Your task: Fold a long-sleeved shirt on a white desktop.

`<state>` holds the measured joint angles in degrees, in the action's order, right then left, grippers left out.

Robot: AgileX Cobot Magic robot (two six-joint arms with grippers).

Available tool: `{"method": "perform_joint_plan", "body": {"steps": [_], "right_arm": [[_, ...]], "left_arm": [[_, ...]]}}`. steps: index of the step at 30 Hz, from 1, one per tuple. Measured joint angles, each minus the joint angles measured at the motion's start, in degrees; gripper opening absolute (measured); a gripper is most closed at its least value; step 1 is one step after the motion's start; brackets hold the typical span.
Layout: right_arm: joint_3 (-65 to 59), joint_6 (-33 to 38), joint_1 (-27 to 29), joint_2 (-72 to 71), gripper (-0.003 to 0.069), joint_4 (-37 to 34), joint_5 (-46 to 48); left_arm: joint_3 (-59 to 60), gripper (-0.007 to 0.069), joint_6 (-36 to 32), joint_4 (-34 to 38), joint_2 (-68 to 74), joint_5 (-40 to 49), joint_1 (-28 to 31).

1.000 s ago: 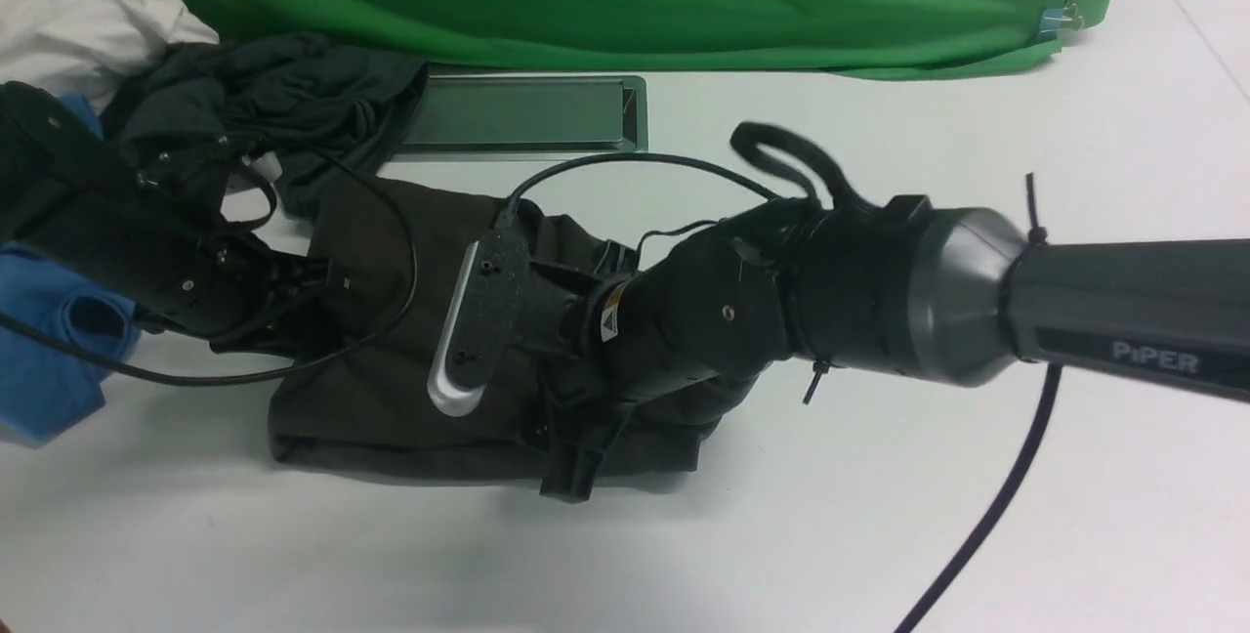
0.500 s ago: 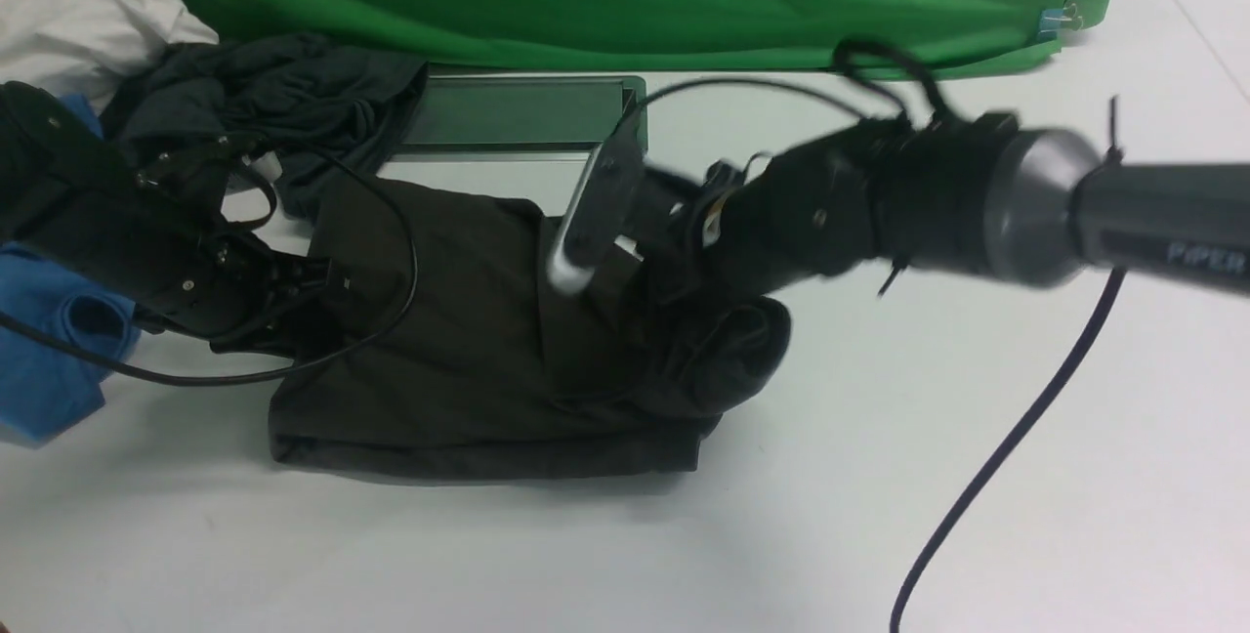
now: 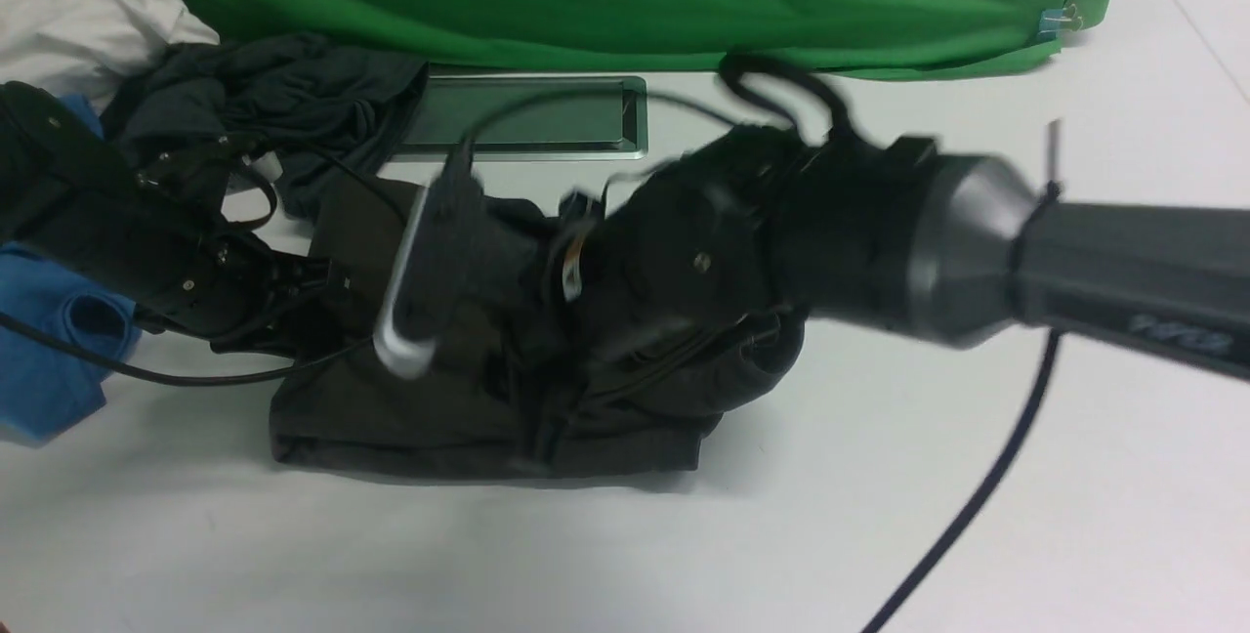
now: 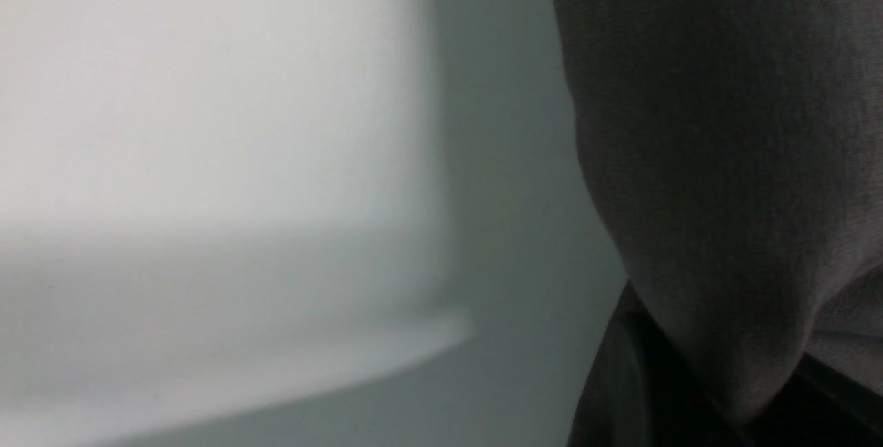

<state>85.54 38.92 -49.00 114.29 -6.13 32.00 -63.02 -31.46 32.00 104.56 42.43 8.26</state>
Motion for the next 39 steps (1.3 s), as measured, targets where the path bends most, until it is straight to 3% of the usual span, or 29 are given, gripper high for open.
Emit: {"method": "perform_joint_plan", "body": {"steps": [5,10,13,17,20,32,39], "right_arm": [[0.0,-5.62,0.63,3.74,0.0412,7.43,2.78],[0.08,-7.56,1.57,4.08,0.0369,10.83,2.94],[0.1,-8.23,2.34,4.08,0.0289,11.13,3.17],[0.1,-8.98,2.96,4.08,0.0095,11.34,3.4],[0.1,-9.5,2.96,4.08,0.0038,11.35,3.4],[0.14,-11.37,3.55,0.11,0.0031,10.78,3.44],[0.2,-12.44,7.87,-0.16,0.0031,10.52,3.09]], "left_arm": [[0.0,0.0069,0.0,0.0,0.0,0.0,0.0],[0.0,0.0069,0.0,0.07,0.0,0.0,0.0],[0.0,0.0069,0.0,0.14,0.0,0.0,0.0],[0.0,0.0069,0.0,0.26,0.0,0.0,0.0],[0.0,0.0069,0.0,0.35,0.0,0.0,0.0],[0.0,0.0069,0.0,0.4,0.0,-0.05,0.0],[0.0,0.0069,0.0,0.4,0.0,-0.05,0.0]]}}
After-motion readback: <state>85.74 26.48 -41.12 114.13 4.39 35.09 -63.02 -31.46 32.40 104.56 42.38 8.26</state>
